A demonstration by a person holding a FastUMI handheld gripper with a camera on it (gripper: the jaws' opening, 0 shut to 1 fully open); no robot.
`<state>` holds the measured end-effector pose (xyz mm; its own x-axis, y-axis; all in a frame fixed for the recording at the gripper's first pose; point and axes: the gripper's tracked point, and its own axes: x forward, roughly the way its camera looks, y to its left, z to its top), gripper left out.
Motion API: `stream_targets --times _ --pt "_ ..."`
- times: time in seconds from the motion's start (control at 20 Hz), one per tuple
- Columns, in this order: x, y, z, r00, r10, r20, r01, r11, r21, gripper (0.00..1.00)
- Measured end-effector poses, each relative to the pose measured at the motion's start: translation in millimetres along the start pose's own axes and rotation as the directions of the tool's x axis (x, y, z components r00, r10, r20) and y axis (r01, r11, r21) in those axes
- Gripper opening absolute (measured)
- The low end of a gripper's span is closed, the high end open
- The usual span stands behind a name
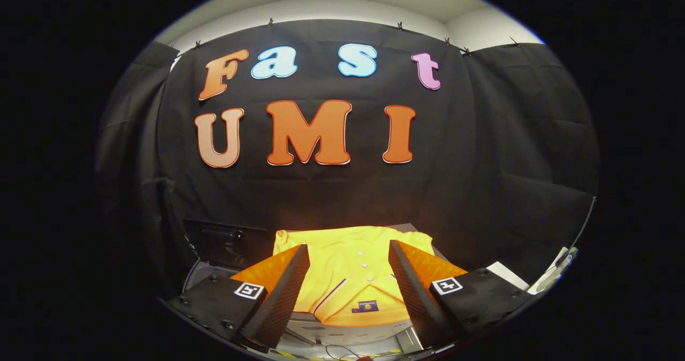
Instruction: Put the clothes into the washing machine and then close the washing machine lid.
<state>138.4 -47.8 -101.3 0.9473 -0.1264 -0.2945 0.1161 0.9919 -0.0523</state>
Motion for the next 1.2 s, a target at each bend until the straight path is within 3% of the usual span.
stream_targets --times 0.25,0.6,0.9,1.2 --pt "37 -8 -20 0.993 0.031 -0.110 -0.029 0.999 0.025 0.98" --pt "103 -38 -64 0.967 0.009 -0.253 0.005 0.998 0.055 0.98" --pt "136 -42 -103 0.920 0.037 -0.389 -0.016 0.998 0.056 0.98" --pt "145 -39 -126 0.861 -0.001 -0.508 0.007 1.000 0.012 0.98"
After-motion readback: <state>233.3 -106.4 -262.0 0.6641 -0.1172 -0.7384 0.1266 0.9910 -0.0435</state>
